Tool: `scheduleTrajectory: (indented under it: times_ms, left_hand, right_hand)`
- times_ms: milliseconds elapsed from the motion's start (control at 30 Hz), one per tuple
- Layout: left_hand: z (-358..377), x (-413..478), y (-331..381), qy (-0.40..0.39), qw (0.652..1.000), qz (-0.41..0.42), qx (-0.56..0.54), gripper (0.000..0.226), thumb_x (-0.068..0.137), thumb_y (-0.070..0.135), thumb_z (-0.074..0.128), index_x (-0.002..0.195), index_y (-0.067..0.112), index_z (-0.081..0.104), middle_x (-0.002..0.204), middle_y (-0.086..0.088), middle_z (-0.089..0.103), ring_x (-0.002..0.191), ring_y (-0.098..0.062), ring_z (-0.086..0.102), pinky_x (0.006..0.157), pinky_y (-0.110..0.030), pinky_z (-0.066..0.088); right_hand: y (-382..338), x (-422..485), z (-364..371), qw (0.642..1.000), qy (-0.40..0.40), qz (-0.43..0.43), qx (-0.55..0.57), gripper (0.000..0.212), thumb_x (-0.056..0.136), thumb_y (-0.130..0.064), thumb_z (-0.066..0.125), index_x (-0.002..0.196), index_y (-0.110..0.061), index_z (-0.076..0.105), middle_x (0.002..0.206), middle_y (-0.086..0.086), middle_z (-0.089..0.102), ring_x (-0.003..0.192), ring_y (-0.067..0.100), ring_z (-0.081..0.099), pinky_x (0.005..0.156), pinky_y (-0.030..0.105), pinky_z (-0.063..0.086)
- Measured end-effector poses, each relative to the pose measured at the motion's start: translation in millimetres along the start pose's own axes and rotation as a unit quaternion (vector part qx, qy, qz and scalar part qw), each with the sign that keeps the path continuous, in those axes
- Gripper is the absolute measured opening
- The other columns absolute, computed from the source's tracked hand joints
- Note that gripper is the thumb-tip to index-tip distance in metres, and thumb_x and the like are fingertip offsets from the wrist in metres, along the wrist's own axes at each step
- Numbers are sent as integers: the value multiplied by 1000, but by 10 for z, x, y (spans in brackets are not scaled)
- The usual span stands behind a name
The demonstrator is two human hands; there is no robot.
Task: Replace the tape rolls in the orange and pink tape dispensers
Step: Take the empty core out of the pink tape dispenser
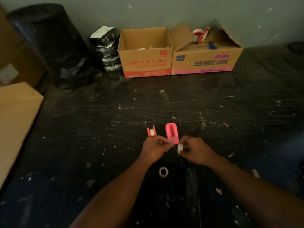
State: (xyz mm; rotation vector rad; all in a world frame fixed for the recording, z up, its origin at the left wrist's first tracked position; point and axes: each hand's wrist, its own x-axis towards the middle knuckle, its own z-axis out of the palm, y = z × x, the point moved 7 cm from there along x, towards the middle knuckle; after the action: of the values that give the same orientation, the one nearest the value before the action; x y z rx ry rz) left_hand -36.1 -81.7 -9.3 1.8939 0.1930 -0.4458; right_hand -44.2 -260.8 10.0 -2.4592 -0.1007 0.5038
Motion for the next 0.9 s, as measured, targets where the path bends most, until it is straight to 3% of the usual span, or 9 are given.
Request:
scheduleTrajectory:
  times_ms: [67, 133, 267, 467, 600, 733, 900]
  left_hand:
    - [-75, -63, -163, 28, 999, -26, -22, 14, 78, 11, 84, 83, 21, 76, 86, -5, 80, 73, -14, 74, 85, -37, 63]
    - [-120, -157, -335, 39, 997, -55, -31, 13, 81, 8, 81, 88, 18, 76, 93, -9, 79, 81, -20, 75, 90, -42, 62]
    - [-129, -369, -683, 27, 993, -107, -27, 17, 86, 14, 77, 102, 16, 77, 91, -2, 79, 81, -14, 75, 78, -27, 60]
    - [-23, -551, -1023, 39, 988, -143, -35, 12, 83, 12, 80, 91, 20, 76, 88, -5, 80, 70, -11, 71, 63, -21, 52]
    - [85, -518, -867, 34, 988, -144, -45, 12, 83, 13, 79, 93, 20, 76, 89, -3, 80, 72, -10, 72, 61, -20, 52]
    - [316, -409, -640, 21, 989, -133, -57, 12, 85, 13, 78, 94, 20, 76, 93, -5, 80, 79, -15, 73, 66, -24, 55]
    - [671, -387, -532, -1, 992, -119, -45, 12, 85, 13, 77, 97, 17, 78, 93, -6, 80, 77, -13, 72, 61, -17, 50]
  right_hand:
    - [134, -54, 153, 999, -27, 25, -6, 32, 70, -23, 80, 97, -27, 63, 97, -2, 74, 91, 14, 71, 84, 38, 60]
    - [236, -91, 361, 998, -52, 31, -28, 31, 69, -24, 79, 92, -31, 59, 97, -1, 74, 93, 19, 71, 85, 39, 58]
    - [353, -129, 785, 997, -55, 15, -55, 32, 73, -18, 75, 102, -23, 66, 108, 4, 72, 103, 25, 68, 86, 33, 53]
    - [413, -123, 980, 998, -44, 6, -53, 46, 69, -20, 82, 112, -21, 66, 116, 7, 59, 108, 27, 63, 94, 35, 50]
    - [580, -193, 627, 999, 33, 10, -38, 41, 70, -27, 81, 108, -20, 67, 110, 8, 60, 104, 27, 64, 89, 38, 54]
    - [1003, -325, 120, 988, 109, 77, -71, 44, 76, -29, 78, 117, -20, 64, 121, 11, 57, 116, 31, 58, 95, 41, 52]
    - [1438, -422, 11, 993, -5, 104, -58, 79, 68, -17, 84, 140, -20, 52, 137, 17, 48, 125, 36, 53, 108, 45, 45]
